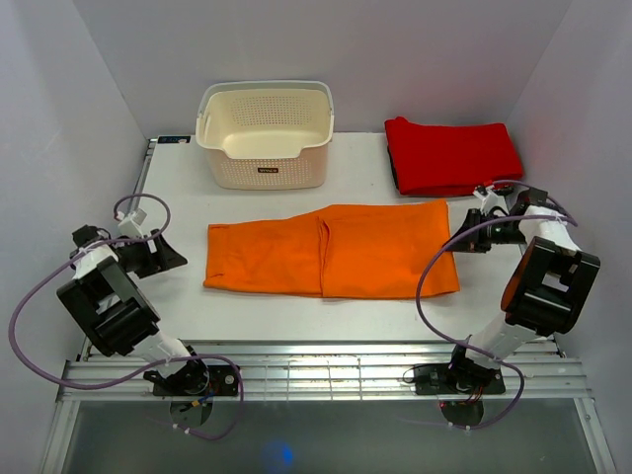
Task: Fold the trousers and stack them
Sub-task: Fold the trousers
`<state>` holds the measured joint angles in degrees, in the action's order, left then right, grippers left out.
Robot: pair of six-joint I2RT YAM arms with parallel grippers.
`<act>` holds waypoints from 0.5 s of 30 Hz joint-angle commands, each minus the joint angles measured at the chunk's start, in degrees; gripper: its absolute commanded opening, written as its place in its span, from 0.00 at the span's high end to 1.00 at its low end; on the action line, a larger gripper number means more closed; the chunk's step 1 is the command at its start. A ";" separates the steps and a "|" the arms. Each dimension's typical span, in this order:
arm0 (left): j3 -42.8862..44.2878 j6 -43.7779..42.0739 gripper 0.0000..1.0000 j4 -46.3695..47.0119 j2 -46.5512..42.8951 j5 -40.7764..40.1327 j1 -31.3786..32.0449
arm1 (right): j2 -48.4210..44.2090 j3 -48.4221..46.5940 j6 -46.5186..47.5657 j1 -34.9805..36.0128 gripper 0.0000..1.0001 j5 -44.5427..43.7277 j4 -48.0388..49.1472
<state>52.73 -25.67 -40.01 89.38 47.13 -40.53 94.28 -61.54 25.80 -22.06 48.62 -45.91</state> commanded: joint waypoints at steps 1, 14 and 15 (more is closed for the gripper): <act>-0.09 -2.46 0.18 -1.74 -0.88 7.00 2.38 | -2.78 -5.25 6.36 0.00 0.92 7.34 -11.29; -0.43 15.73 0.31 9.68 7.64 1.91 12.93 | -8.40 -7.11 -4.33 5.27 0.92 22.48 -6.32; -0.61 16.17 0.31 10.12 7.73 1.47 13.20 | -9.19 -6.67 -7.23 7.45 0.92 22.22 -0.12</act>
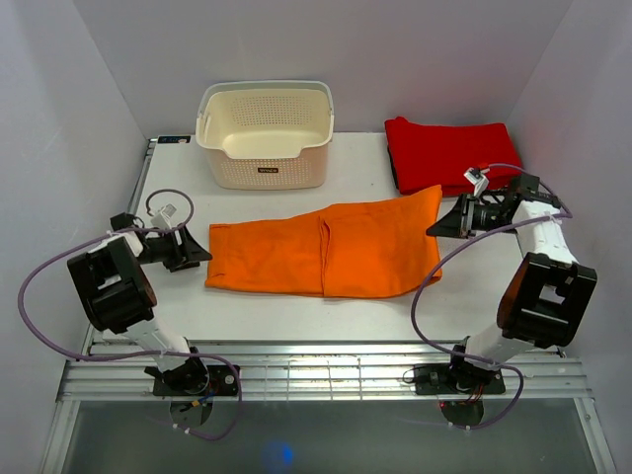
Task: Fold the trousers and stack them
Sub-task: Fold the trousers
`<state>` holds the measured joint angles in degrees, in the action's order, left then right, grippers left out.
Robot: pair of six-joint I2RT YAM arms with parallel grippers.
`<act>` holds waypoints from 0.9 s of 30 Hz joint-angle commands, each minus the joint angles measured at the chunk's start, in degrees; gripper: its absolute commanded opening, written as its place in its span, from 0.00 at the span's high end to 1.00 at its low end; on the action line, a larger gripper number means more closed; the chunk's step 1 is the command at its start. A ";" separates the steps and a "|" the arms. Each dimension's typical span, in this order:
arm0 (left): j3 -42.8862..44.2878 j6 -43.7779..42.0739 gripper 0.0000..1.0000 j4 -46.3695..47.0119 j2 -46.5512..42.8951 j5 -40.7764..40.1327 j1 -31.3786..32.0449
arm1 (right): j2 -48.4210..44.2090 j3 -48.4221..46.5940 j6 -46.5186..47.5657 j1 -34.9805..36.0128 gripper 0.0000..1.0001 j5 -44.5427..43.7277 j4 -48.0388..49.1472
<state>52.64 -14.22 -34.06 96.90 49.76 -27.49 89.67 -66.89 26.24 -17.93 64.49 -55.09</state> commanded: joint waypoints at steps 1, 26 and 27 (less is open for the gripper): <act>-0.87 4.99 0.31 4.62 0.30 -1.33 0.33 | -5.37 -0.35 -13.52 4.56 0.92 5.39 12.26; 0.01 12.90 1.00 8.40 12.52 -2.83 5.24 | 10.61 -13.07 -54.80 49.12 0.92 -11.84 66.07; -0.26 12.99 1.00 8.40 12.43 -2.91 5.51 | 11.57 -13.70 -55.59 49.83 0.92 -12.02 68.08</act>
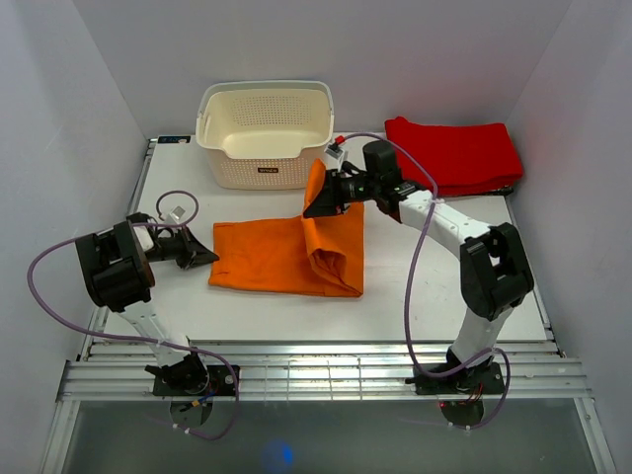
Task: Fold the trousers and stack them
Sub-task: Fold the trousers
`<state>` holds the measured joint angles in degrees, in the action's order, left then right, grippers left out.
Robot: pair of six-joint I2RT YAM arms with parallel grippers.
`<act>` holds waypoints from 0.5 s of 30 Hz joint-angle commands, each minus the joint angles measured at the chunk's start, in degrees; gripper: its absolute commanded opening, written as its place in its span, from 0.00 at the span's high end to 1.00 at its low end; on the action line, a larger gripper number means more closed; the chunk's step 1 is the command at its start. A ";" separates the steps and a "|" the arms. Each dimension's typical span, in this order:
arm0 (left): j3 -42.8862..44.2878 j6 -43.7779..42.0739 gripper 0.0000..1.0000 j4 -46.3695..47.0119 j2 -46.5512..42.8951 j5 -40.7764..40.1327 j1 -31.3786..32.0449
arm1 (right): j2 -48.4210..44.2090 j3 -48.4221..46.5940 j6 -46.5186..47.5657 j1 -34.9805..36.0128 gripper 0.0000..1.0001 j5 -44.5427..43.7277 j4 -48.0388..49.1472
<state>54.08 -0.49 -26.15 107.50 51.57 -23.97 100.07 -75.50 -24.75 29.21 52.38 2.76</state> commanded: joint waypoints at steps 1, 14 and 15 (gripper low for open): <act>-1.88 -0.65 1.00 0.57 1.83 -4.81 2.34 | 2.83 -5.61 -5.39 3.39 0.92 -0.17 11.03; -4.78 4.88 1.00 3.91 2.45 -2.44 6.04 | 17.08 -16.42 -10.67 14.64 0.92 -5.36 15.69; -4.87 5.32 1.00 4.00 2.45 -2.27 6.21 | 17.87 -17.12 -10.67 14.99 0.92 -5.71 15.95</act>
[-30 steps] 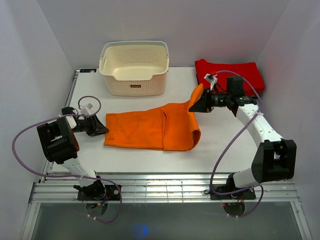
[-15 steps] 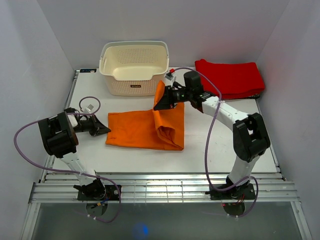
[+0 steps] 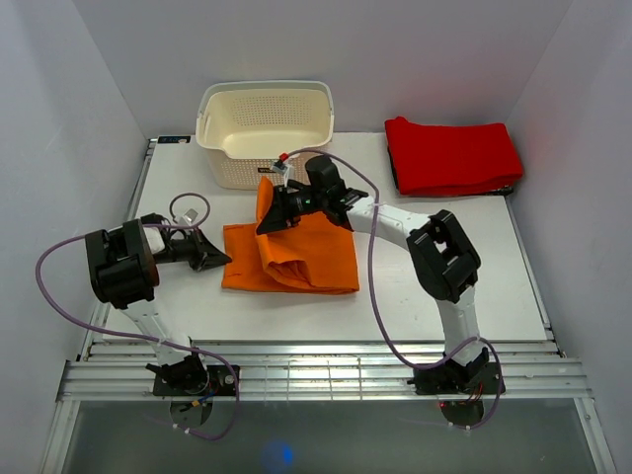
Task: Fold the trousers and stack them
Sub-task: Fold the trousers
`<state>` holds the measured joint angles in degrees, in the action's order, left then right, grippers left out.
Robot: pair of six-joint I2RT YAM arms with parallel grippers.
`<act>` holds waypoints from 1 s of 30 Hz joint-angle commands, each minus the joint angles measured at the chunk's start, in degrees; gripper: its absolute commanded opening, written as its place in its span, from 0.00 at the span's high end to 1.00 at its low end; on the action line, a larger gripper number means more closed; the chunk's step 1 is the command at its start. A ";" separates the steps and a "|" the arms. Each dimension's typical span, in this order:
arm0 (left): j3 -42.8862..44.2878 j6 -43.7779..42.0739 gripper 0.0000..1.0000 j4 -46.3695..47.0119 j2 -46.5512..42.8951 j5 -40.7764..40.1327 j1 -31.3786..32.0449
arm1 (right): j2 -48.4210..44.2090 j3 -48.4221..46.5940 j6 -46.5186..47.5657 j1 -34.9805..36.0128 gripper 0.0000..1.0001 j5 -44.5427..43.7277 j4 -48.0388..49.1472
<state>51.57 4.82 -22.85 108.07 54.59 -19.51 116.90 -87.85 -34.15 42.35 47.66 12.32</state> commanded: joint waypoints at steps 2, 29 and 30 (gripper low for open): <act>-2.62 0.45 1.00 1.14 1.97 -5.02 2.02 | 3.59 -6.88 -1.71 3.00 0.92 -1.25 6.67; -7.27 2.12 1.00 4.57 -0.32 -5.37 2.19 | 19.06 -17.96 -0.30 9.33 0.92 -6.88 7.81; -7.45 2.12 1.00 4.57 -0.32 -5.37 2.19 | 19.59 -18.31 -0.21 9.51 0.92 -6.96 7.81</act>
<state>46.52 9.47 -17.52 107.46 58.11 -18.50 136.00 -102.35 -35.42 50.57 41.06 15.18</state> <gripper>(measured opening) 0.024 0.100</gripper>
